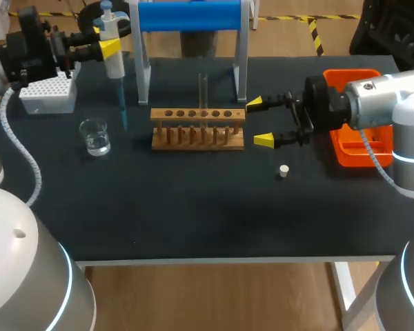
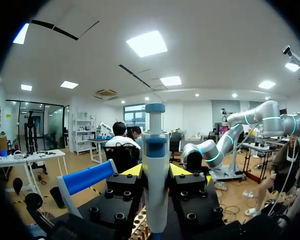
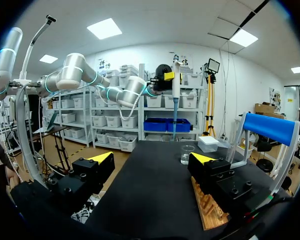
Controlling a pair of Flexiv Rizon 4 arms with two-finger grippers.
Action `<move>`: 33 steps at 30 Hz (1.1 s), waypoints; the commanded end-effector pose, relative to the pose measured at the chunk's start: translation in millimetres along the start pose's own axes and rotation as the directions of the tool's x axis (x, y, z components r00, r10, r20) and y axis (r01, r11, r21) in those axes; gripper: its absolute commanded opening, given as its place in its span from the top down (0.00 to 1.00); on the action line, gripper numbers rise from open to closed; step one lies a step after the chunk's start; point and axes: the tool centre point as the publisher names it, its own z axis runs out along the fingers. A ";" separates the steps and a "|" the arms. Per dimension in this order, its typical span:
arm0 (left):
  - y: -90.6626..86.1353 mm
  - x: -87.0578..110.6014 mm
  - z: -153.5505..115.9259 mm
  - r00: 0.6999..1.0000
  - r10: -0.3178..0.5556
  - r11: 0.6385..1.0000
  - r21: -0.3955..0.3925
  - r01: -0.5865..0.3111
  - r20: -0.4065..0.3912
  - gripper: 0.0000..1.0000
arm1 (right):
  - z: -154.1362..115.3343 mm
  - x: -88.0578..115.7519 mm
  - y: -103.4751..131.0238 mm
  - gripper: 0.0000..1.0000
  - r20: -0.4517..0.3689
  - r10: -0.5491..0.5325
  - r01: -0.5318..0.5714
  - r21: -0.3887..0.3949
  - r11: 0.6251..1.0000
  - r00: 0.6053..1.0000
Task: Invert the test tube, pick up the pipette, mount the tip to pipette, aspirate from beaker and dispense into the tube, eject the tip, return the pipette, and cap with the stopper.
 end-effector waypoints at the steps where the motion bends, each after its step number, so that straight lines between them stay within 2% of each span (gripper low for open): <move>1: 7.7 -17.1 -11.0 1.000 0.000 1.000 0.003 0.000 -0.014 1.00 | -0.3 1.1 0.7 0.00 0.002 0.000 0.000 0.003 1.000 1.000; 12: 24.0 -50.8 -28.2 1.000 0.007 1.000 0.015 -0.007 -0.001 1.00 | -0.3 1.1 0.7 0.00 0.002 0.000 0.000 0.003 1.000 1.000; 33: 42.2 -86.8 -53.1 0.999 0.031 0.999 0.014 -0.031 0.032 1.00 | -0.3 1.1 0.7 0.00 0.002 0.000 0.000 0.003 1.000 1.000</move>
